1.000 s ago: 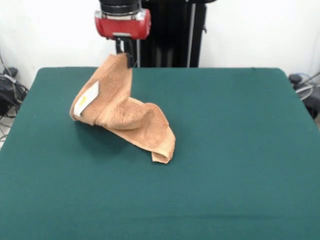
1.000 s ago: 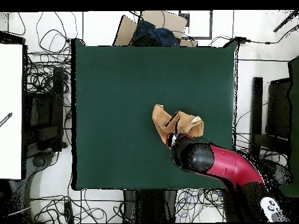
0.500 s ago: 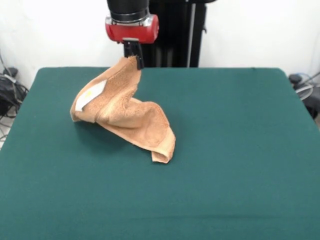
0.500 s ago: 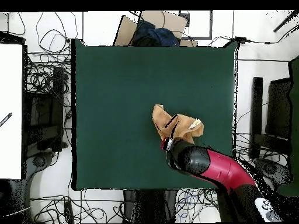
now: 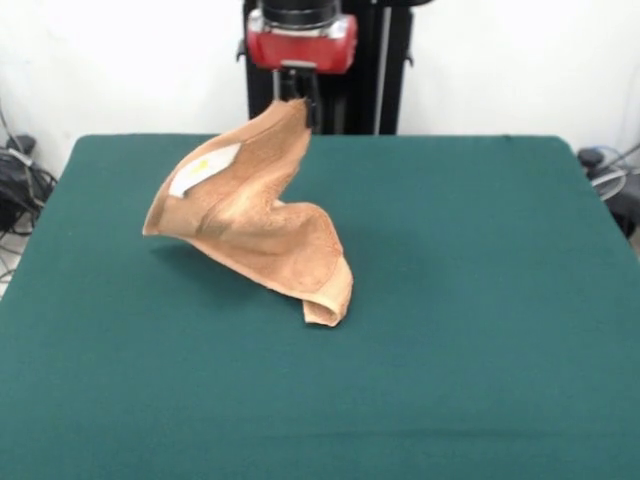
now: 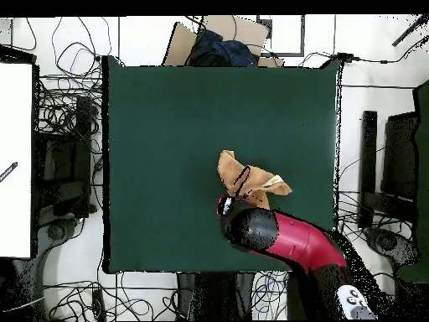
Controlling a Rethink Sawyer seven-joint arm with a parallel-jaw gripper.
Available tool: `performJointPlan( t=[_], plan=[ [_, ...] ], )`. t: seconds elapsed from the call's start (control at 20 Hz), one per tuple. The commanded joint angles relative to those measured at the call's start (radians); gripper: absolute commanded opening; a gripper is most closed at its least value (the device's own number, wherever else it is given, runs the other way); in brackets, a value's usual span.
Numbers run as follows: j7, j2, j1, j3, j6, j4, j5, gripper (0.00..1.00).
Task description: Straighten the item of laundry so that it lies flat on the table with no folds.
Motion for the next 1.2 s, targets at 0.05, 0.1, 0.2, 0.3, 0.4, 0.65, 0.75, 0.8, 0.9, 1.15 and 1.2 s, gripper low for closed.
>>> performJointPlan(
  t=[0.05, 0.1, 0.2, 0.3, 0.4, 0.65, 0.75, 0.8, 0.9, 1.15, 1.2],
  plan=[
    [0.299, -0.060, 0.082, -0.025, 0.154, -0.027, 0.128, 0.00],
    [0.295, -0.070, 0.095, -0.028, 0.180, -0.038, 0.140, 0.00],
    [0.294, -0.064, 0.114, -0.030, 0.221, -0.067, 0.166, 0.00],
    [0.294, -0.054, 0.121, -0.015, 0.207, -0.049, 0.202, 0.00],
    [0.290, -0.033, 0.128, -0.013, 0.186, -0.052, 0.226, 0.00],
    [0.291, -0.039, 0.162, -0.024, 0.173, -0.035, 0.270, 0.00],
    [0.287, -0.041, 0.170, -0.027, 0.164, -0.023, 0.286, 0.00],
    [0.285, -0.044, 0.176, -0.031, 0.165, -0.019, 0.293, 0.00],
    [0.283, -0.046, 0.185, -0.037, 0.172, -0.020, 0.302, 0.00],
    [0.281, -0.033, 0.202, -0.043, 0.160, -0.017, 0.324, 0.00],
    [0.282, -0.033, 0.208, -0.047, 0.167, -0.020, 0.324, 0.00]
  ],
)
